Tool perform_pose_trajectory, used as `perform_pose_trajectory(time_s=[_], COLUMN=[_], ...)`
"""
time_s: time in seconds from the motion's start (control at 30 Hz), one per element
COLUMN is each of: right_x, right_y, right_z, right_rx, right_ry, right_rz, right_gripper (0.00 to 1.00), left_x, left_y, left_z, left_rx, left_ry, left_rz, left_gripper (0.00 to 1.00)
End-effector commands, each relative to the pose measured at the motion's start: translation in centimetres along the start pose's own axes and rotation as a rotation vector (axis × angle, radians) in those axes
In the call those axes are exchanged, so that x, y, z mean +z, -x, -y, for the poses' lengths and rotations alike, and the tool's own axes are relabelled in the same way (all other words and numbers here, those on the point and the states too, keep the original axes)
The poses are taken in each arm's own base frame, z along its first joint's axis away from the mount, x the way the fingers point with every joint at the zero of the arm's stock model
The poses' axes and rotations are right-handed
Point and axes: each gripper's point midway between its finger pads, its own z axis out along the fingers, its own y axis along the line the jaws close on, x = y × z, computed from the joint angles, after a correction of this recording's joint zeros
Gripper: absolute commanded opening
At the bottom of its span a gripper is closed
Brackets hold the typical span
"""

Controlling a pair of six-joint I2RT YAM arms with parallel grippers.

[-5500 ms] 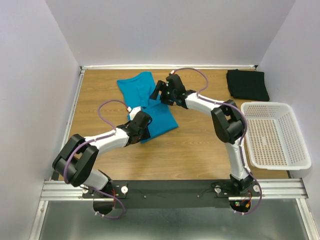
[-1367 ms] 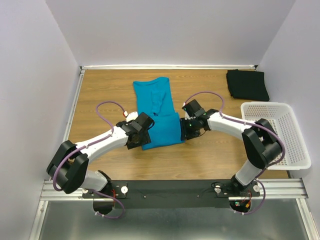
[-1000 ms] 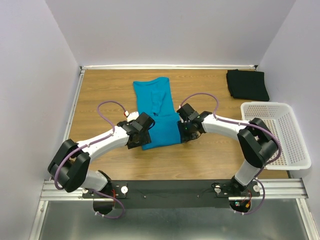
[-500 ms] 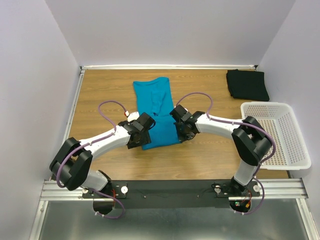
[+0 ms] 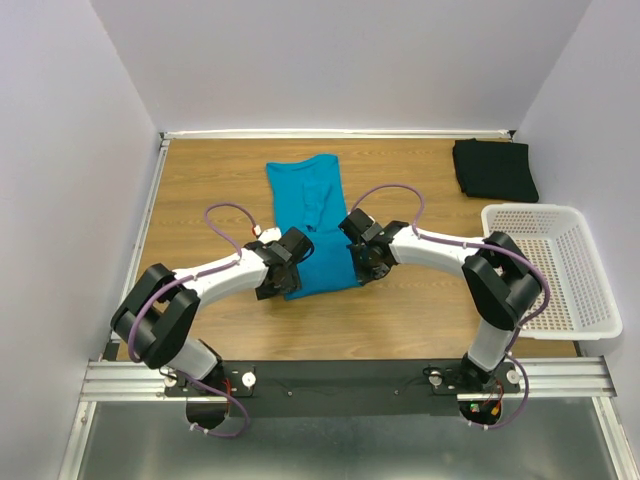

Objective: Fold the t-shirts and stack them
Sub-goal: Fold the tshirt

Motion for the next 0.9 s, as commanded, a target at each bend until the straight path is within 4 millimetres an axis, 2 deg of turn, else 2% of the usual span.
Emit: perform_pose_trajectory(time_s=[0.0,0.27,0.5,0.6,0.8,0.87], right_x=[3.4,3.3,3.0,2.9,2.9,2.8], right_y=[-6.0,-6.1,-6.0,-6.0,-5.7,-5.6], right_z=[3.7,3.5,3.3,3.3,3.1,2.8], right_rx=[-0.065,-0.084,-0.086,-0.091,-0.094,-0.093], right_ry=[-0.150,-0.138,-0.125,-0.123,-0.116,-0.106], right_rz=[-0.197,-0.204,-0.208,-0.208,-0.206,-0.205], right_gripper=[0.01,0.01,0.01,0.01,0.01,0.01], left_x=[-0.5,-0.4,0.8,1.3,2.2,2.6], left_y=[0.7,0.0,-2.1,-2.9,-4.5,-5.0], left_z=[0.7,1.6,2.3,1.9,1.1,0.7], left_rx=[0.001,0.022,0.071,0.073,0.089,0.100], left_ry=[-0.023,-0.074,-0.070,-0.045,-0.020,-0.008], left_rz=[0.021,-0.008,-0.082,-0.111,-0.162,-0.175], left_gripper=[0.69,0.69,0.68,0.64,0.49,0.38])
